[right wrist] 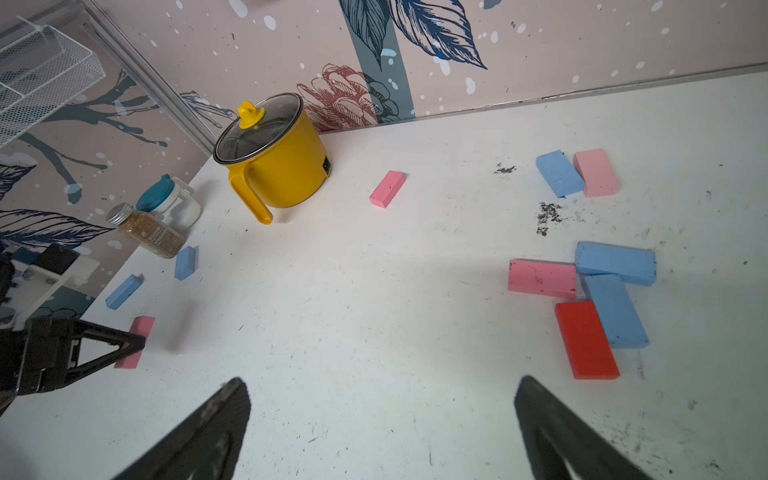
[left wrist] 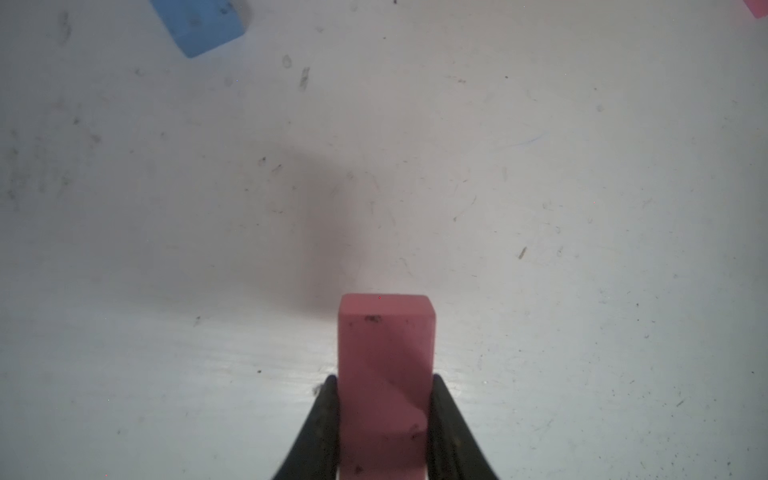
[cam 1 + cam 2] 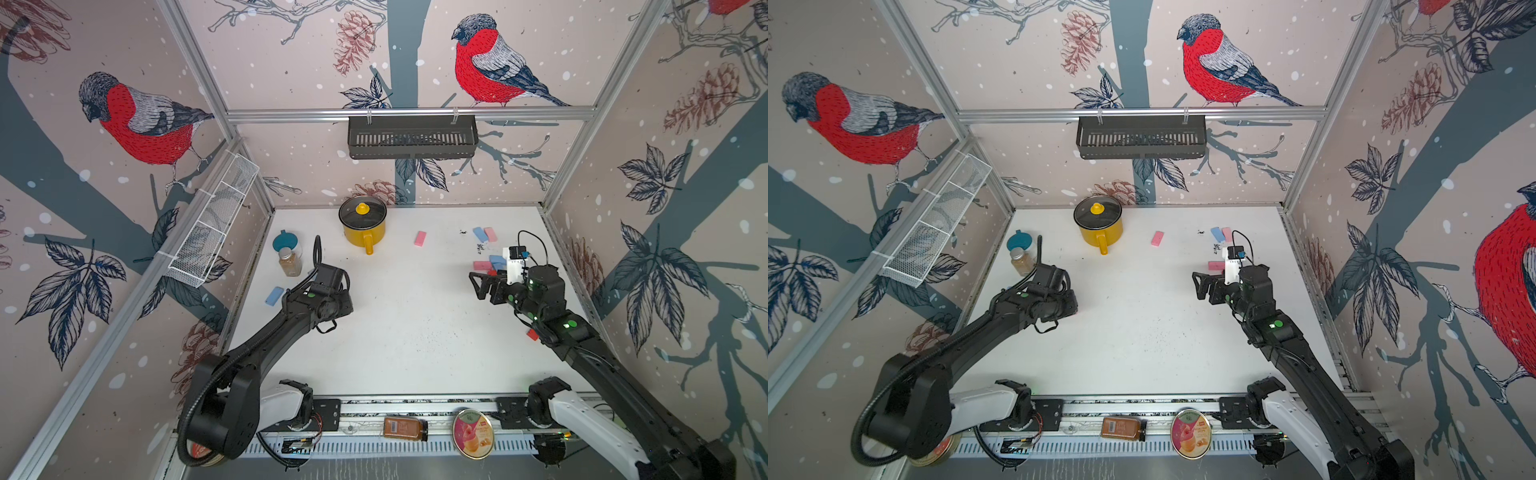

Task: Assemble the letter t with building blocks
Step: Pick up the building block from the center of the board, then place the building block at the center of the board.

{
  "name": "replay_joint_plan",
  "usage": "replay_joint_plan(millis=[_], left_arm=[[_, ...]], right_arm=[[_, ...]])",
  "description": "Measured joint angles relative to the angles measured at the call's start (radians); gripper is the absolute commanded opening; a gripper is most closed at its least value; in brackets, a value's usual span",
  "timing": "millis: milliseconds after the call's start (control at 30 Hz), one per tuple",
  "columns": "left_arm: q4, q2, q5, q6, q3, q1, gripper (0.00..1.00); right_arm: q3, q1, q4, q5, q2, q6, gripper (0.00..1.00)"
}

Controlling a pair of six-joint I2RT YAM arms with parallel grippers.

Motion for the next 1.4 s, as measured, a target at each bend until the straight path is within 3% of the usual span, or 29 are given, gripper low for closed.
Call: replay_joint_plan(millis=[567,1067,1233,1400], left_arm=[[-0.033,0.515,-0.001,0.140,0.422,-0.064,0.13],[-0.048,0.636,-0.029,0.130,0.505,-0.066,0.19],[-0.047,0.640,-0.029,0.124,0.506,-0.066,0.25],[-0.039,0.638,-0.030,0.114,0.502,-0.066,0.41]], right_arm=[[0.020,0.113,-0.077,0.079,-0.023,0.001,1.00],[0.021,0.122,-0.112,0.117,-0.027,-0.004,1.00],[0.019,0.122,-0.113,0.120,-0.026,-0.005,1.00],[0.018,0.122,-0.113,0.120,-0.026,-0.005,1.00]])
